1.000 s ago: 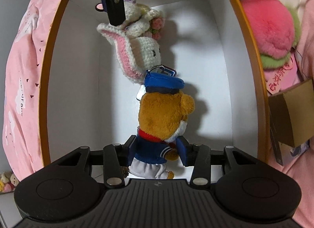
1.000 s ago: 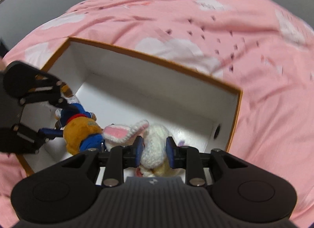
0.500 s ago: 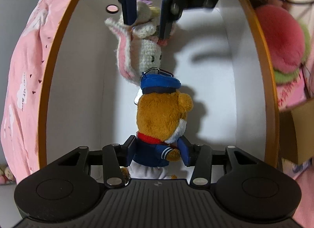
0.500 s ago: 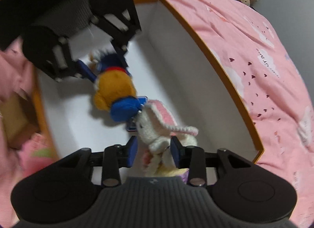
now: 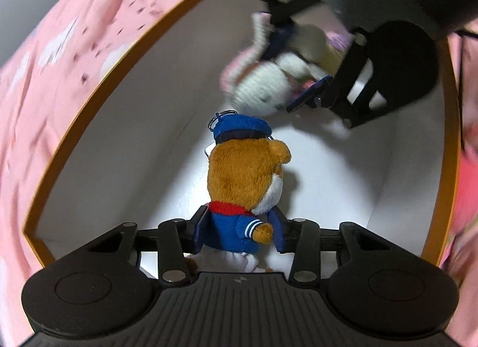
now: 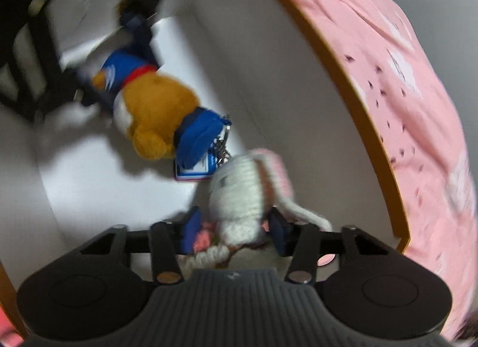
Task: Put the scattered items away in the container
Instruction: 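Set the bear down and open left tool while right tool releases the bunny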
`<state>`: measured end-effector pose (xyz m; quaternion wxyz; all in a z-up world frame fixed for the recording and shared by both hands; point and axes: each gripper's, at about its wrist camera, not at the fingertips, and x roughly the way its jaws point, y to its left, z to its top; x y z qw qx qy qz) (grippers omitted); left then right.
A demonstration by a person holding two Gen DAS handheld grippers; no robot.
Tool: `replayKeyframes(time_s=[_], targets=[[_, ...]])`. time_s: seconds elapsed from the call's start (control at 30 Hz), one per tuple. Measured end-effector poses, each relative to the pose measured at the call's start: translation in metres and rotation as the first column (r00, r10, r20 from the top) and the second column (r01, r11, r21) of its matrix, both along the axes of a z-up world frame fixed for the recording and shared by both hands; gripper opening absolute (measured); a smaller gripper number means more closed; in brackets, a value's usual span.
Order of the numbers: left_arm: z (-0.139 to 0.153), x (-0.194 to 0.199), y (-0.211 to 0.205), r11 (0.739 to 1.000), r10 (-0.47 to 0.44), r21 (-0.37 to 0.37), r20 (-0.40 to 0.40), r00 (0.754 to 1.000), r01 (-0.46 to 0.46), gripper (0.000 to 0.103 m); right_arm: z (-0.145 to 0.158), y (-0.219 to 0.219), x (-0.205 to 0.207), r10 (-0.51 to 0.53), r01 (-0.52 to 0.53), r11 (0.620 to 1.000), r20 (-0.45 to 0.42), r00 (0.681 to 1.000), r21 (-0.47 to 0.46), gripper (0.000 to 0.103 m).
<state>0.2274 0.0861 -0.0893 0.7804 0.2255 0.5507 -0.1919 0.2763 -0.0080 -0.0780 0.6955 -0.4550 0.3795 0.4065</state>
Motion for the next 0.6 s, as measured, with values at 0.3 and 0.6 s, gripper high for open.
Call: replayKeyframes(time_s=[0.3, 0.6], targets=[[0.012, 0.016, 0.029, 0.869, 0.333, -0.303, -0.224, 0.916, -0.390, 0.038, 0.028, -0.041, 0.038, -0.421, 0.531, 0.836, -0.461, 0.781, 0.137, 0.040], [0.000, 0.005, 0.040, 0.624, 0.489, -0.428, -0.438, 0.754, -0.654, 0.038, 0.023, -0.067, 0.019, -0.517, 0.698, 0.710, -0.604, 0.606, 0.092, 0.040]])
